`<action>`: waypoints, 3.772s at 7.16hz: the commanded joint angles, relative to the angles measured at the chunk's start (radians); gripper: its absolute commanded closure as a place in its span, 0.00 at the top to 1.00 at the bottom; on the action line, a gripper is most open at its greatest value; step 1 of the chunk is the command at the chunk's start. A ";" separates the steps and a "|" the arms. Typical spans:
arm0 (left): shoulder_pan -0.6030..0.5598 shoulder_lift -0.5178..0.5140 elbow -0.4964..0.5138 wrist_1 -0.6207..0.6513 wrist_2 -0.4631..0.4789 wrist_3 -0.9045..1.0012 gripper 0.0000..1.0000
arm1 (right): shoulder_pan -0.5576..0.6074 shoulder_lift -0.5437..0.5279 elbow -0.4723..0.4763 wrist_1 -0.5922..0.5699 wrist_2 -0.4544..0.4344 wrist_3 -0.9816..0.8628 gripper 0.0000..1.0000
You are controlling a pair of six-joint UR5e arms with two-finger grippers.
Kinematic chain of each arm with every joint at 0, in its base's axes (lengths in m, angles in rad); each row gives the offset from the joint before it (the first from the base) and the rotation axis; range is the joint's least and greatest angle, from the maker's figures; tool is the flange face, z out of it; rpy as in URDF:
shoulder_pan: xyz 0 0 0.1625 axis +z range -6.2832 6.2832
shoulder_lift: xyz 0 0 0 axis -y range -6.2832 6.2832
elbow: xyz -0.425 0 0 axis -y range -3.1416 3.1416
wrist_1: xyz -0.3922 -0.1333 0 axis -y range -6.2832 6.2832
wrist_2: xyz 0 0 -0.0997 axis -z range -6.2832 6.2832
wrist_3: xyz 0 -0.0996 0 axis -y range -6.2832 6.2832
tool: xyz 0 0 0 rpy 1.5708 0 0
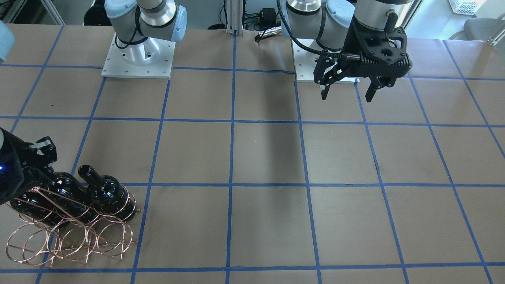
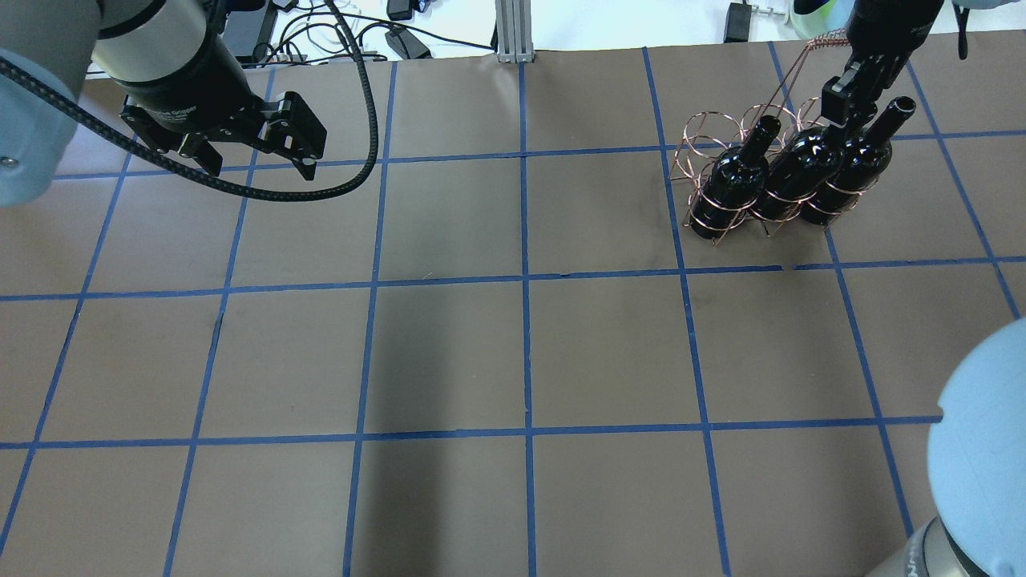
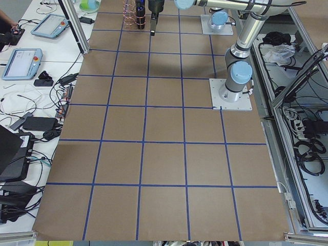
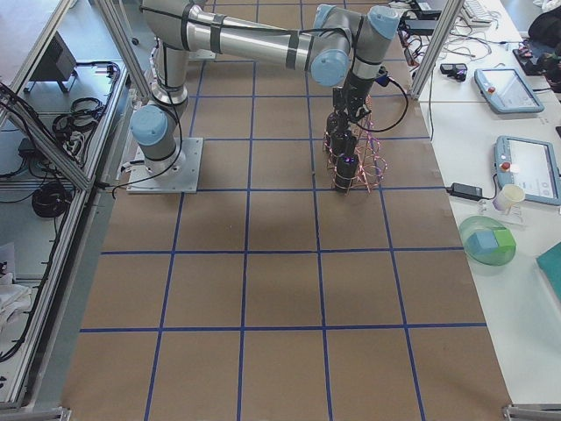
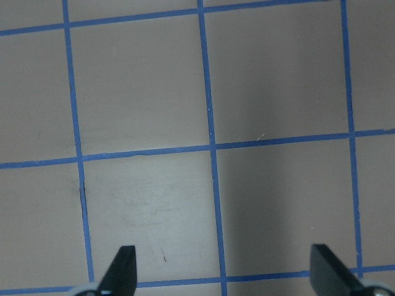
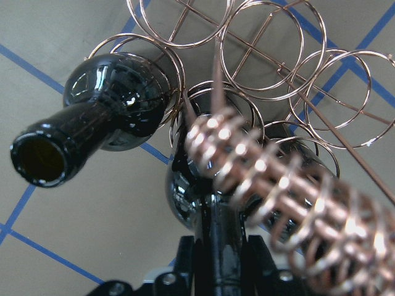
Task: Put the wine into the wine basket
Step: 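Open the right gripper and raise it away from the rack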
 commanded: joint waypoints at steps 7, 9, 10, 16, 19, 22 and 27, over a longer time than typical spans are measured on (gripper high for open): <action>-0.001 0.002 0.000 0.000 0.000 0.000 1.00 | 0.013 0.002 0.019 0.019 -0.029 0.000 0.78; 0.001 0.002 0.000 0.000 0.000 0.000 1.00 | 0.013 -0.045 0.017 0.036 -0.046 0.000 1.00; 0.001 0.002 0.000 0.000 0.000 0.000 1.00 | 0.013 -0.114 0.019 0.066 -0.046 0.015 0.99; 0.002 0.002 0.000 -0.002 0.000 0.000 1.00 | 0.009 -0.274 0.033 0.073 0.144 0.631 1.00; 0.002 -0.001 0.000 -0.002 -0.003 0.008 1.00 | 0.012 -0.393 0.147 0.067 0.147 0.764 1.00; 0.007 0.002 -0.009 0.000 -0.002 0.003 1.00 | 0.154 -0.404 0.163 0.060 0.143 0.962 1.00; 0.016 0.009 -0.009 0.000 -0.014 -0.044 1.00 | 0.233 -0.398 0.169 0.048 0.147 0.962 1.00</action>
